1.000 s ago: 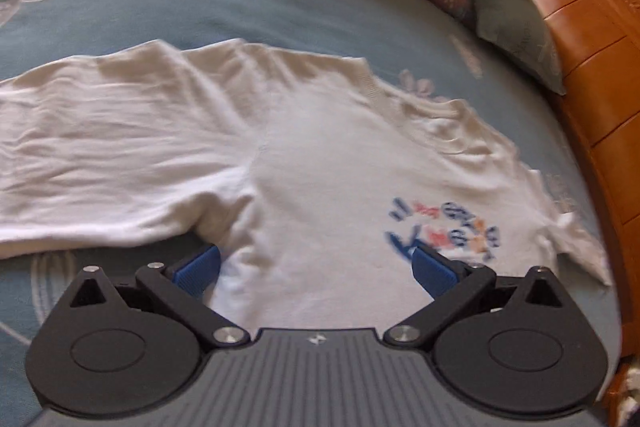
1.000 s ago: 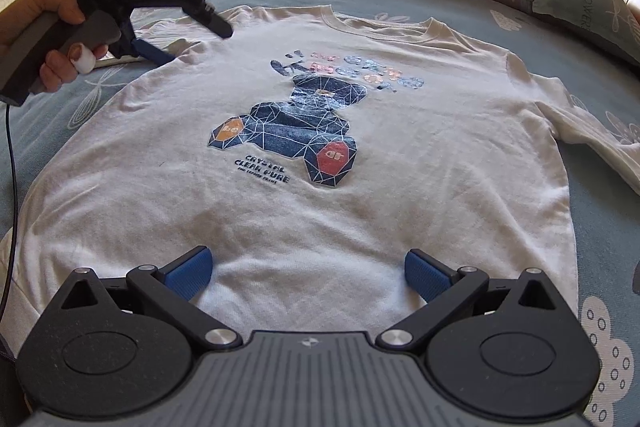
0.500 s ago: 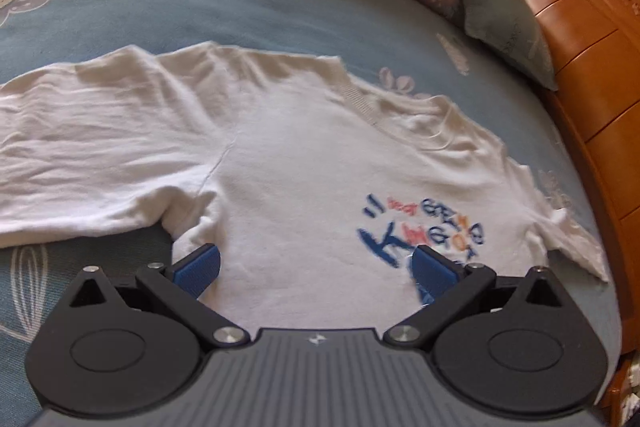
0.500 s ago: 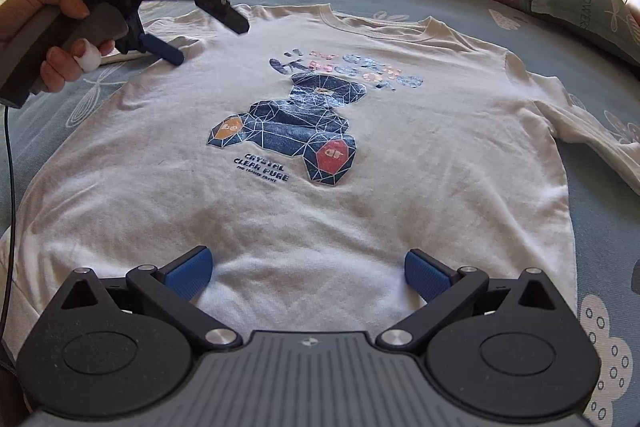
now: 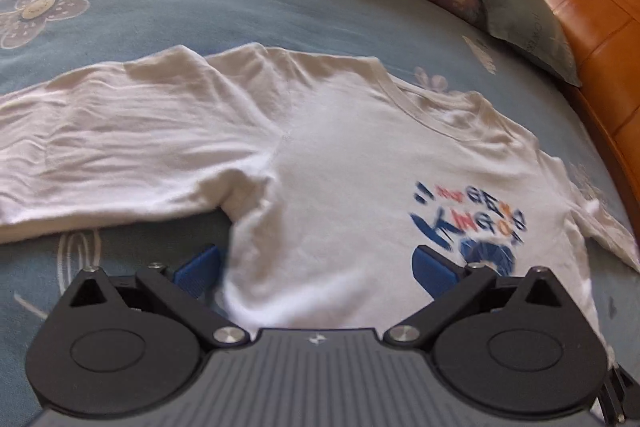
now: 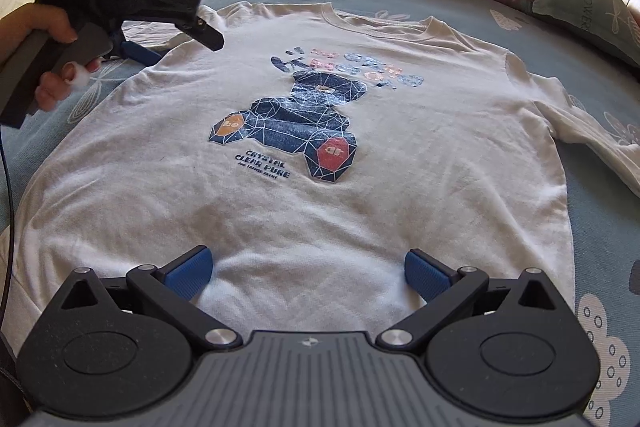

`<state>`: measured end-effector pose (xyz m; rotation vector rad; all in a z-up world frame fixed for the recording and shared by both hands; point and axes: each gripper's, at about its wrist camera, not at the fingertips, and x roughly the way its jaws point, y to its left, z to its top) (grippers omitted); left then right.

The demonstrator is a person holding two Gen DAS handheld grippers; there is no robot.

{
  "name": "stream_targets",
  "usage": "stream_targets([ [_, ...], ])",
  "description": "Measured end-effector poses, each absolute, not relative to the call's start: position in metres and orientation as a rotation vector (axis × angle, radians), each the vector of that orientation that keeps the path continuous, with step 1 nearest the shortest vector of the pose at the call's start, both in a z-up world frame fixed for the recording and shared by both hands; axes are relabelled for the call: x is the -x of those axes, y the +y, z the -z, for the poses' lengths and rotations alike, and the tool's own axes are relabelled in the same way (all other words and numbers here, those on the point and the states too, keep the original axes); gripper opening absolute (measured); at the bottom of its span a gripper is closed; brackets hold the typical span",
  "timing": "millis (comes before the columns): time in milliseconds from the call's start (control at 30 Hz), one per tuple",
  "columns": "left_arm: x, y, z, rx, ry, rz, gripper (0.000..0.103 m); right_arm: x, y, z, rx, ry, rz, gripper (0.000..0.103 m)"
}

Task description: Fold clothes

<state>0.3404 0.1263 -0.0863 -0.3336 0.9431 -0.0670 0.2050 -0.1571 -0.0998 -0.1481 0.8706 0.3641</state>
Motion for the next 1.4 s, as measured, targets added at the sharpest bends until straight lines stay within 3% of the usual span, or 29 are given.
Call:
stream_targets([
  [233,-0.323,0.123,0.059,0.443,0.925,0.199,0.101,-0.206,-0.157,0.099,0.151,0.876,-0.37,0.103],
  [467,-0.302,0.113,0.084,0.389,1.055,0.208,0.101,-0.204,-0.159,0.101,0.146,0.868,-0.374,0.103],
  [800,-0.313,0.195,0.015,0.437,0.861,0.027,0.101,-0.202,-0.159,0.101,0.157,0.859,-0.38,0.103],
  [1100,-0.349,0.262,0.081,0.537,0.872,-0.095,0.101,-0.204,-0.157,0.101,0.16,0.859,-0.379,0.103],
  [1400,-0.265,0.384,0.088,0.716,0.711,-0.307,0.101,-0.206,-0.155,0.101,0.162,0.858,-0.375,0.103],
])
